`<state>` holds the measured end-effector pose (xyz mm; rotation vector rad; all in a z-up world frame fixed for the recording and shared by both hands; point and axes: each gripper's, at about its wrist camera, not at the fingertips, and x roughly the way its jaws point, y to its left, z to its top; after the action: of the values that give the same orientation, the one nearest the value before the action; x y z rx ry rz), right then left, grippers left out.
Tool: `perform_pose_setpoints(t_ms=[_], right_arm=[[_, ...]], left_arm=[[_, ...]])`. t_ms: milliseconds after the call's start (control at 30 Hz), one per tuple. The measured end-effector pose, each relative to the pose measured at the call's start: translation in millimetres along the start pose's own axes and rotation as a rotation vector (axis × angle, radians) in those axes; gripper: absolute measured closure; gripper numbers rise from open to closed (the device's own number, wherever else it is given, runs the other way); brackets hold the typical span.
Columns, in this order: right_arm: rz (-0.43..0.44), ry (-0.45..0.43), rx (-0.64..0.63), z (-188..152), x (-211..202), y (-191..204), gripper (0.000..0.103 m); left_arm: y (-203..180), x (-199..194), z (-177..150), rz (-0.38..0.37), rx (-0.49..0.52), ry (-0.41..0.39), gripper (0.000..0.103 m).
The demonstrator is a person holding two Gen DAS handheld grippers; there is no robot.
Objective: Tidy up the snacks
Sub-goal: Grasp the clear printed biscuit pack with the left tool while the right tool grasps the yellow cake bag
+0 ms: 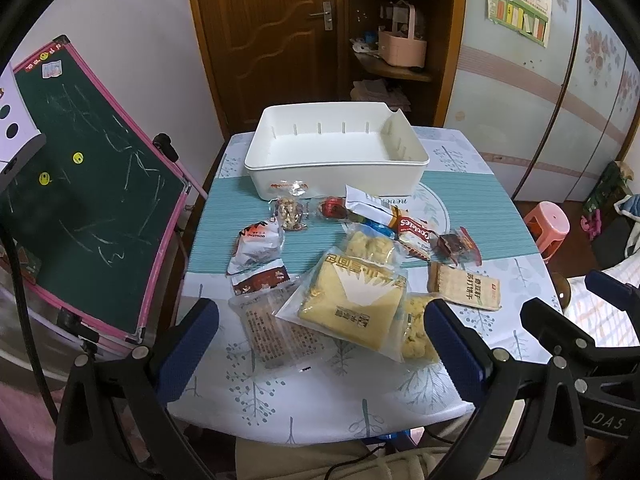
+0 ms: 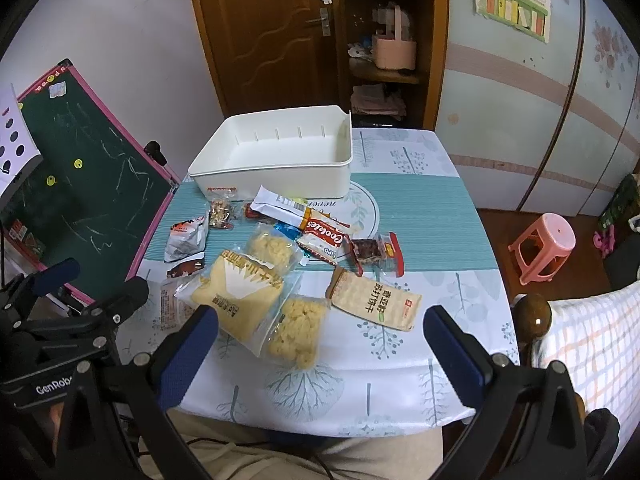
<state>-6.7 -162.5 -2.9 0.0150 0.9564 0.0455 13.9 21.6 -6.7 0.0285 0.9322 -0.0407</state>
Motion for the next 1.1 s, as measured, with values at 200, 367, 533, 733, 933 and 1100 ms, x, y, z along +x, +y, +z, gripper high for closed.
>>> perform_pose_setpoints(t_ms=[200, 367, 533, 733, 933, 1100], right_arm=[[0.018, 0.015, -0.028, 4.5, 11.7, 6.0, 0.000], [0.050, 0.038, -0.067, 5.6, 30.1, 15.4, 0.000], [0.068, 0.087, -0.113, 1.2, 60.5, 27.0, 0.000], [0.145, 0.163, -0.096, -2.0, 98.7, 29.1, 0.000], [0.211, 0.213, -0.101, -1.2, 142.2, 35.6, 0.000], [0.250, 0.213, -0.120, 5.9, 171.5, 43.7, 0.000]], left_arm=[[3.2, 6.0, -0.2, 0.001, 0.003, -0.013, 0.001], [16.1, 22.5, -7.0, 0.023, 0.032, -0.005, 0.001], [39.1, 51.3, -20.5, -0.021, 0.048, 0.063, 0.001], [60.4, 91.2, -42.7, -0.084, 0.017, 0.123, 0.001], [75.0, 137.8, -63.3, -0.097, -0.017, 0.198, 0.001], [83.2, 165.6, -70.7, -0.128, -0.053, 0.252, 0.001]])
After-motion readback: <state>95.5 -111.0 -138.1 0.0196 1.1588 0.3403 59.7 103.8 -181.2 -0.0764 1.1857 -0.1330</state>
